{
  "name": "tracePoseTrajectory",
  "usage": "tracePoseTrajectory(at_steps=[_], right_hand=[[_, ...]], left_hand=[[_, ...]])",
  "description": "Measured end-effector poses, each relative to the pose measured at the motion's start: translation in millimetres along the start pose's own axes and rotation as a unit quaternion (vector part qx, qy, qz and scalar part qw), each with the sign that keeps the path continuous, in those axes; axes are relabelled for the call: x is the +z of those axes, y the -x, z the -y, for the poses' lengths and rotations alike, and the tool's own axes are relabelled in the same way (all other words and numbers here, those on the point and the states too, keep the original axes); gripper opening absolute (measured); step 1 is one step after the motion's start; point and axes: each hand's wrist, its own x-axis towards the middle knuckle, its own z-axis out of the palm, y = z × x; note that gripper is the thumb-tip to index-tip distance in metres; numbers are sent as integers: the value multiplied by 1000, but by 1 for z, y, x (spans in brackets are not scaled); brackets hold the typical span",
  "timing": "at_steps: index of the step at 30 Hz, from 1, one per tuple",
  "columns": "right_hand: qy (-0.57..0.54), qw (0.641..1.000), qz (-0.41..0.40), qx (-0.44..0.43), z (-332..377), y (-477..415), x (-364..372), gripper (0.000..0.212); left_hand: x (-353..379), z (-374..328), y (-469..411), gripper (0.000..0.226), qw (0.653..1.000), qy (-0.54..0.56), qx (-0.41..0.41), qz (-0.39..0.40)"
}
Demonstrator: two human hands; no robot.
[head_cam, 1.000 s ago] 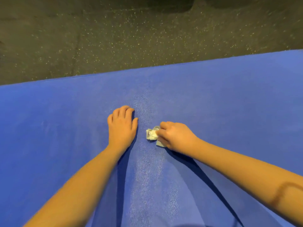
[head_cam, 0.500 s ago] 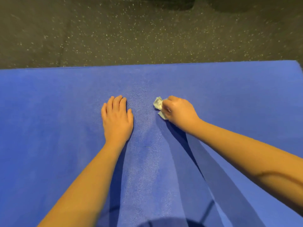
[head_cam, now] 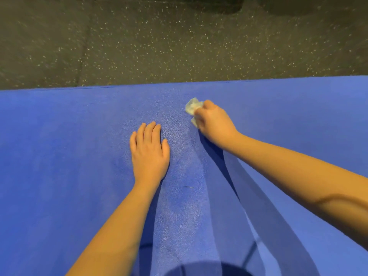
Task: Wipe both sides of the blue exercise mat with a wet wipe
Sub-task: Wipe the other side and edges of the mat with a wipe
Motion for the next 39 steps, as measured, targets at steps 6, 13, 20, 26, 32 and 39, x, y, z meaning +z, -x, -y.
tracePoseTrajectory(at_steps=[6, 13, 20, 26, 32, 39], right_hand=[[56, 989, -16, 134, -25, -33, -18, 12], [33, 998, 58, -17, 1, -49, -16, 19], [55, 994, 11, 95, -8, -69, -15, 19], [35, 983, -32, 177, -40, -57, -14, 20], [20, 999, -20, 28, -43, -24, -17, 21], [-21, 982, -102, 159, -59, -14, -19, 31]], left_hand=[[0, -1, -1, 53, 999, -21, -4, 26], [0, 0, -3, 51, 1000, -17, -5, 17], [-2, 1, -3, 51, 1000, -12, -5, 11], [-1, 0, -3, 51, 1000, -9, -7, 8], [-1, 1, -4, 51, 1000, -4, -6, 0], [0, 2, -3, 51, 1000, -2, -5, -5]])
